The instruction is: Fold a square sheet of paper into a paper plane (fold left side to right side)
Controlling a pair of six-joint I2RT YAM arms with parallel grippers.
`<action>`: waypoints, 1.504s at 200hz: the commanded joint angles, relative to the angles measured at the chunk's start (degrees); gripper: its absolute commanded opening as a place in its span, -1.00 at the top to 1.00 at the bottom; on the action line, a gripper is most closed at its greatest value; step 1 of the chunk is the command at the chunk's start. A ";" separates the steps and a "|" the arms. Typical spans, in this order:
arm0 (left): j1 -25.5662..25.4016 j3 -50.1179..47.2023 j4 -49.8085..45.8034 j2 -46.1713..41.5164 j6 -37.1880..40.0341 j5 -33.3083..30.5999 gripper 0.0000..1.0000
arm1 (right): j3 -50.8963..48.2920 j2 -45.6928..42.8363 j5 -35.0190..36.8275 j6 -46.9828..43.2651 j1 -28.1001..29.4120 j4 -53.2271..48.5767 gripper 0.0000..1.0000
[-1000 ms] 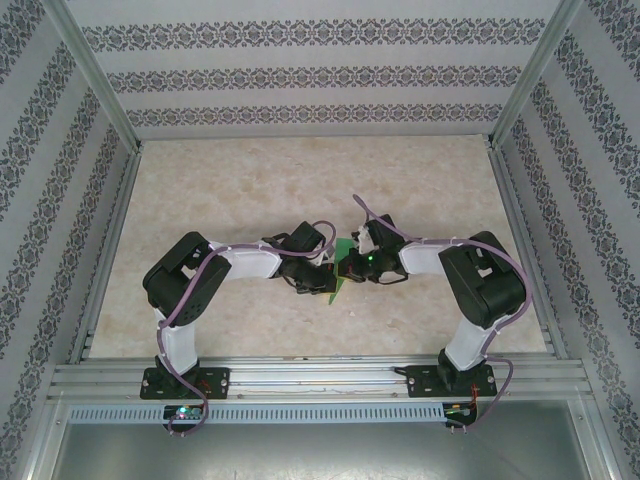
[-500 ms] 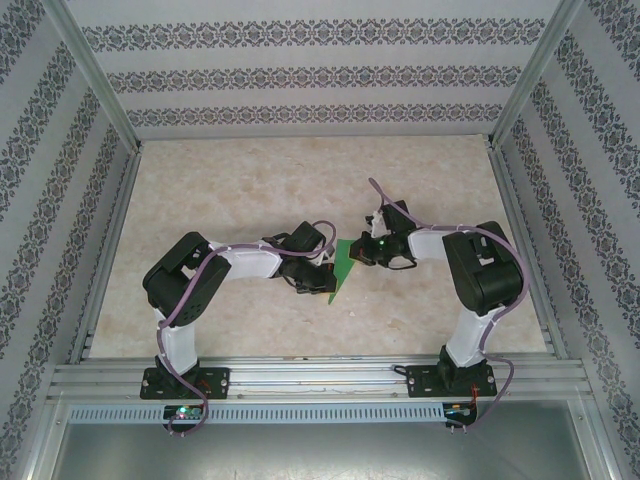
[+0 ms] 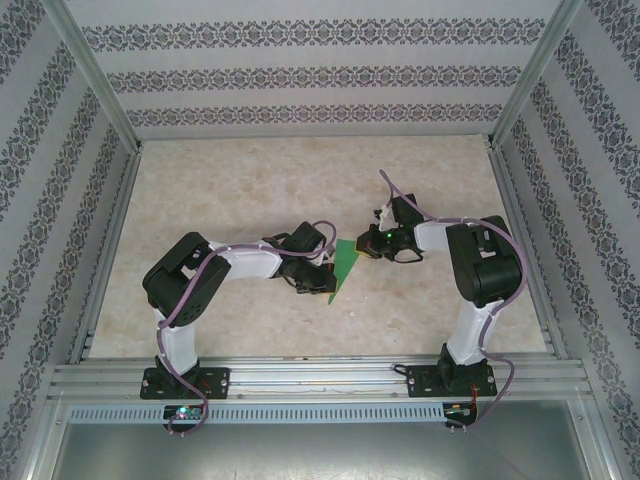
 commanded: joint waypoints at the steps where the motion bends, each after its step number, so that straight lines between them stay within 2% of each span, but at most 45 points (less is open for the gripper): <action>1: -0.53 -2.73 -11.11 2.60 1.02 -7.57 1.00 | 1.50 1.95 3.62 -2.27 -1.79 -1.17 1.00; 82: -0.67 -2.73 -10.58 2.37 0.85 -7.57 1.00 | 3.56 2.43 3.66 -3.00 -3.58 -2.94 1.00; 123: -0.75 -2.45 -10.10 2.19 0.59 -7.60 1.00 | 3.33 -2.67 3.45 -3.33 -3.72 -4.41 1.00; 179: -0.84 -2.33 -10.28 1.53 0.33 -7.92 1.00 | -2.23 -9.70 1.01 -1.76 -2.22 -3.46 1.00; 209: -0.84 -1.81 -10.24 1.58 0.31 -7.66 1.00 | -3.76 -7.84 0.14 -0.60 0.48 -1.21 1.00; 244: -0.84 -1.25 -10.91 1.71 0.59 -7.77 1.00 | -0.88 -4.39 -0.06 -0.43 2.22 -0.13 1.00; 301: -0.86 -1.68 -10.66 1.62 0.50 -7.69 1.00 | 1.64 0.09 2.75 -0.99 0.89 -0.87 1.00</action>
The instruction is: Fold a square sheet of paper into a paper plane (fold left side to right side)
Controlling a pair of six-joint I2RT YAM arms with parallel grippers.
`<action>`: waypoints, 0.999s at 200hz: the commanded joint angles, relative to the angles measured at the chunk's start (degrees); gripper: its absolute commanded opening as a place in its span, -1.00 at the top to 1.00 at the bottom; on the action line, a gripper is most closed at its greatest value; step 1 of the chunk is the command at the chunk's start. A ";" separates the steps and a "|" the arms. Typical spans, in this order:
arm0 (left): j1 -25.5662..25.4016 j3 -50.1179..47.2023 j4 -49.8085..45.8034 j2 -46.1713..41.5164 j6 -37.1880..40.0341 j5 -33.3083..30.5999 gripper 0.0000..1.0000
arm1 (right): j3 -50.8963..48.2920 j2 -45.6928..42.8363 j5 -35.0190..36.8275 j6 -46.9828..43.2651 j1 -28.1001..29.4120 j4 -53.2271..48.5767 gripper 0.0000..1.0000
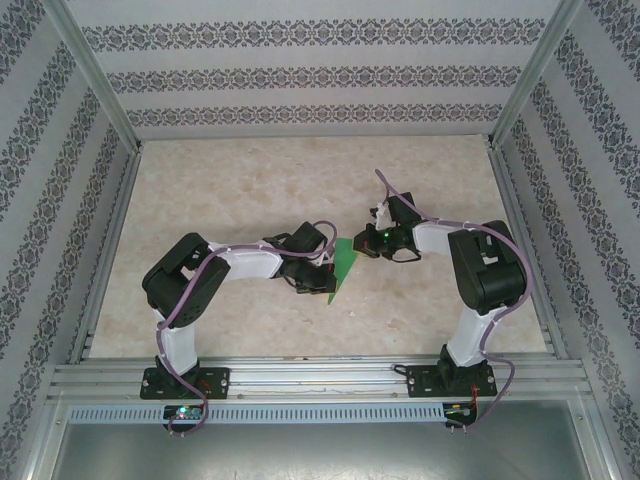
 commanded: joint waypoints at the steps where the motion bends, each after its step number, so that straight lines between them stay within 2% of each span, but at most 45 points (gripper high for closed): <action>1: -0.46 -2.11 -9.55 2.04 0.52 -6.23 1.00 | 1.49 2.79 1.58 -0.23 -1.13 0.18 1.00; 56: -0.45 -1.48 -8.29 0.63 0.35 -4.58 1.00 | 2.88 5.75 3.04 -1.75 -2.44 -5.45 1.00; 112: 0.14 5.76 -6.93 -3.01 1.87 1.17 1.00 | 1.79 6.19 2.93 -2.13 -2.33 -6.15 1.00; 155: 1.72 9.51 -4.51 0.86 1.95 4.97 1.00 | 1.63 6.45 3.17 -2.21 -2.20 -6.18 1.00; 200: 2.01 8.77 -1.14 4.43 0.85 7.75 1.00 | 2.05 6.73 3.83 -2.70 -1.97 -7.20 1.00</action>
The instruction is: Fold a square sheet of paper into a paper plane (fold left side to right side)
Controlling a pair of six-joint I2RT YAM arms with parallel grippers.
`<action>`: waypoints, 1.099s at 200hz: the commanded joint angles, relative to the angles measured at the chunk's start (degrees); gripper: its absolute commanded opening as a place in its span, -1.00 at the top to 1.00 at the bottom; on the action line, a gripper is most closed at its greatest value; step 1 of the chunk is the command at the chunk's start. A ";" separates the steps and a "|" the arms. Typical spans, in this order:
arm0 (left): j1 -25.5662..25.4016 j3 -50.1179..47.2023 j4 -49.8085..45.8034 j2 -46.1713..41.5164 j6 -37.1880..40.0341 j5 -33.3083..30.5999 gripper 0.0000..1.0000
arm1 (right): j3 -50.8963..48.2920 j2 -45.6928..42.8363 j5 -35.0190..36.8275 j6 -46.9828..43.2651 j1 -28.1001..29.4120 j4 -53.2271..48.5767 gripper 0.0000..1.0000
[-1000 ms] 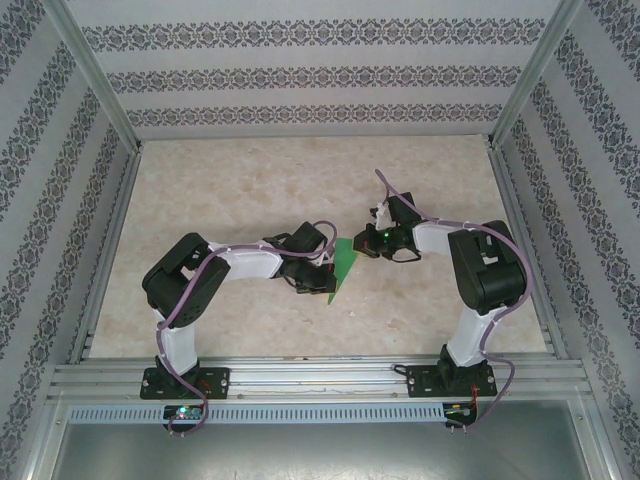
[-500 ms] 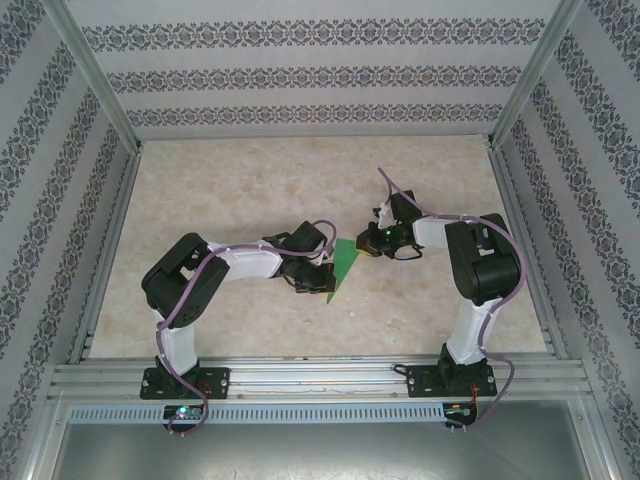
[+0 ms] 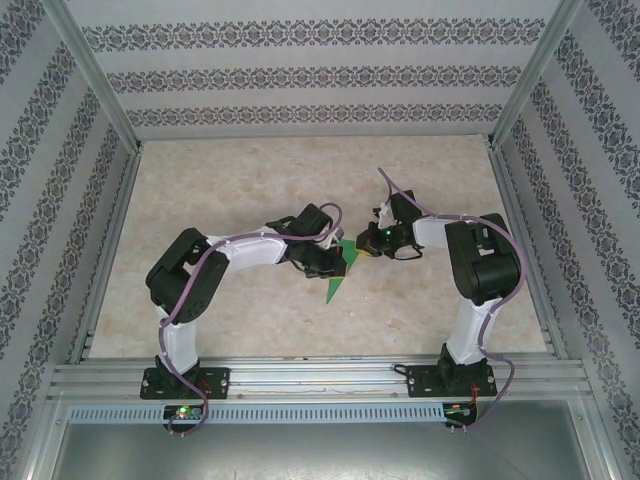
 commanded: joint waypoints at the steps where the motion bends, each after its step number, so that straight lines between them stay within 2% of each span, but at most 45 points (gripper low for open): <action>1: 0.37 -0.89 2.39 2.06 0.16 2.86 1.00 | -0.51 3.01 4.23 -2.07 -0.11 -4.46 1.00; 32: 0.15 -3.49 4.07 2.14 0.02 4.62 1.00 | -0.27 3.63 4.85 -2.51 -0.18 -5.24 1.00; 119: -0.24 -8.36 3.73 2.06 1.03 4.47 1.00 | 1.44 4.69 6.35 -3.90 -0.04 -8.06 1.00; 183: -1.97 -15.48 4.44 -1.77 1.15 3.46 1.00 | 3.21 5.90 6.44 -4.80 -0.07 -9.09 1.00; 220: -2.53 -20.74 8.39 -4.32 -1.48 2.72 1.00 | 4.10 6.49 6.00 -5.22 -0.10 -9.40 1.00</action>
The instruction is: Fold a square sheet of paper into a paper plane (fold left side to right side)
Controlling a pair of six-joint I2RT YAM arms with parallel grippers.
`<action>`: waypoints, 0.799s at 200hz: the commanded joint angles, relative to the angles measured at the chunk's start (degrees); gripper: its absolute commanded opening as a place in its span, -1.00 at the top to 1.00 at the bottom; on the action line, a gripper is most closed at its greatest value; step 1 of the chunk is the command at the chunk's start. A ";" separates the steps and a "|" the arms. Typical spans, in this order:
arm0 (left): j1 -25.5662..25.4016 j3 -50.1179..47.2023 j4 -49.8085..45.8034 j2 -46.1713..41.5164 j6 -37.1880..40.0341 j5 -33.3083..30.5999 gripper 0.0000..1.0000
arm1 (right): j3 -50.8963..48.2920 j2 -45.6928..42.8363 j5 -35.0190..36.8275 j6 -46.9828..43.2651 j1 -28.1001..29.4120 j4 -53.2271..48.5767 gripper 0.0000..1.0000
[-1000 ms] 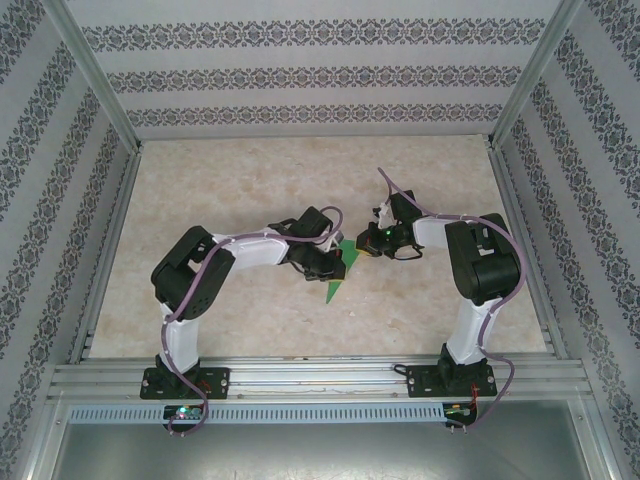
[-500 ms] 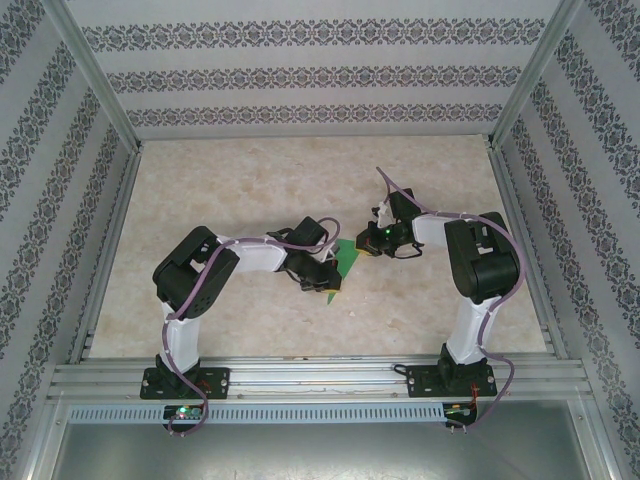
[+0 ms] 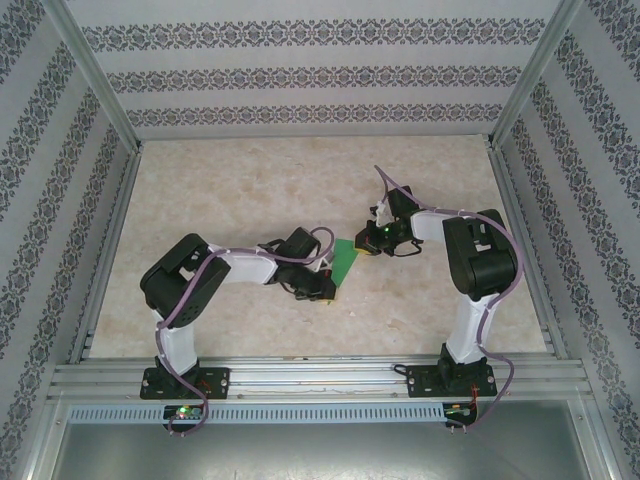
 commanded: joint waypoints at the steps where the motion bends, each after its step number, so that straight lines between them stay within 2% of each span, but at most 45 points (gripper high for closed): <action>1: -1.41 -4.99 -2.89 -0.95 -1.60 -1.26 1.00 | -0.46 4.02 7.05 -1.76 -0.12 -3.17 1.00; 103: -2.21 -10.57 4.05 -5.09 -5.24 -2.32 1.00 | 1.70 4.99 4.21 -5.32 0.44 -4.07 1.00; 148: -1.45 -10.89 5.68 -11.33 -4.14 -1.84 0.80 | 3.35 4.05 -0.61 -4.36 0.08 -2.32 1.00; 160: -0.69 -10.96 5.09 -13.72 -3.27 -2.48 0.76 | 4.02 3.27 -2.31 -3.89 -0.21 -1.58 0.88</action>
